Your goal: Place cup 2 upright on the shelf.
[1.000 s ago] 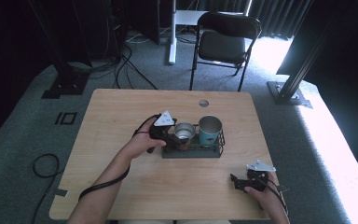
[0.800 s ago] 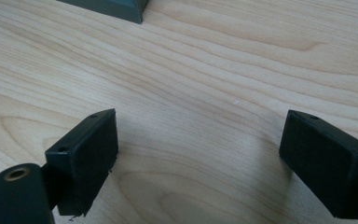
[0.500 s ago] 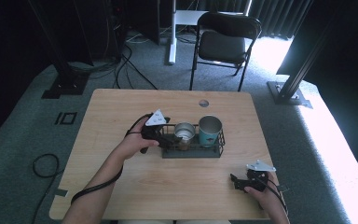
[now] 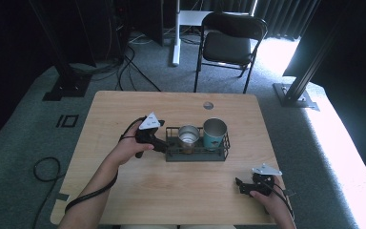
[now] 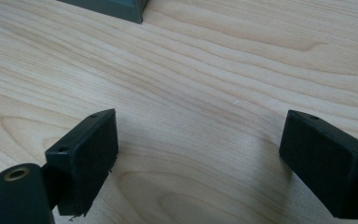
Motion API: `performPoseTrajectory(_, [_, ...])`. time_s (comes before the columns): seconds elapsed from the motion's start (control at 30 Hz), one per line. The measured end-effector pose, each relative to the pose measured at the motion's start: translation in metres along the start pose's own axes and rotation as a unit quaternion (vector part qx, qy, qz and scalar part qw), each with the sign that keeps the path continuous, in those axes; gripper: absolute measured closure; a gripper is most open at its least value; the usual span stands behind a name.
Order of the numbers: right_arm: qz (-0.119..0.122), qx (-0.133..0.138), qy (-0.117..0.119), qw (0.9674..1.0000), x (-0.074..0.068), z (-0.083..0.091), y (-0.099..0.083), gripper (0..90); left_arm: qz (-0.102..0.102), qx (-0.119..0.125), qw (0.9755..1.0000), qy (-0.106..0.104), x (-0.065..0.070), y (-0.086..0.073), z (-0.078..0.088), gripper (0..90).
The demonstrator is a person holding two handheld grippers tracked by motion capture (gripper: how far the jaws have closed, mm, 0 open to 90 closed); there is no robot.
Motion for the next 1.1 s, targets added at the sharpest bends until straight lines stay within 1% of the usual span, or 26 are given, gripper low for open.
performPoseTrajectory(0.33, [0.0, 0.0, 0.0, 1.0, 0.0, 0.0, 0.0, 11.1, 0.013, 0.001, 0.9999, 0.003, -0.005, -0.01, 0.008, 2.8])
performPoseTrajectory(0.43, [0.0, 0.0, 0.0, 1.0, 0.0, 0.0, 0.0, 11.1, 0.016, -0.002, 0.9998, 0.011, -0.007, -0.015, 0.013, 2.8])
performPoseTrajectory(0.53, [0.0, 0.0, 0.0, 1.0, 0.0, 0.0, 0.0, 11.1, 0.021, -0.003, 0.9997, 0.012, -0.008, -0.018, 0.015, 2.8])
performPoseTrajectory(0.57, [0.0, 0.0, 0.0, 1.0, 0.0, 0.0, 0.0, 11.1, 0.026, -0.005, 0.9995, 0.016, -0.009, -0.022, 0.017, 2.8])
performPoseTrajectory(0.73, [0.0, 0.0, 0.0, 1.0, 0.0, 0.0, 0.0, 11.1, 0.031, -0.007, 0.9993, 0.021, -0.012, -0.028, 0.022, 2.8])
performPoseTrajectory(0.83, [0.0, 0.0, 0.0, 1.0, 0.0, 0.0, 0.0, 11.1, 0.038, -0.007, 0.999, 0.021, -0.014, -0.035, 0.026, 2.8])
performPoseTrajectory(0.93, [0.0, 0.0, 0.0, 1.0, 0.0, 0.0, 0.0, 11.0, 0.041, -0.01, 0.9988, 0.025, -0.016, -0.043, 0.029, 2.8])
performPoseTrajectory(0.97, [0.0, 0.0, 0.0, 1.0, 0.0, 0.0, 0.0, 11.1, 0.041, -0.01, 0.9988, 0.025, -0.016, -0.043, 0.029, 2.8])
performPoseTrajectory(1.1, [0.0, 0.0, 0.0, 1.0, 0.0, 0.0, 0.0, 11.1, 0.048, -0.017, 0.9982, 0.031, -0.018, -0.057, 0.034, 2.8])
Point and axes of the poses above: each handheld gripper's, and its own axes: z roughly backward along the jaws, y roughly out of its top, x roughly to its right, the point moved 5 cm from there along -z, roughly forward along the jaws, and after that the axes turned 3 degrees about -x, right-handed, at the moved point
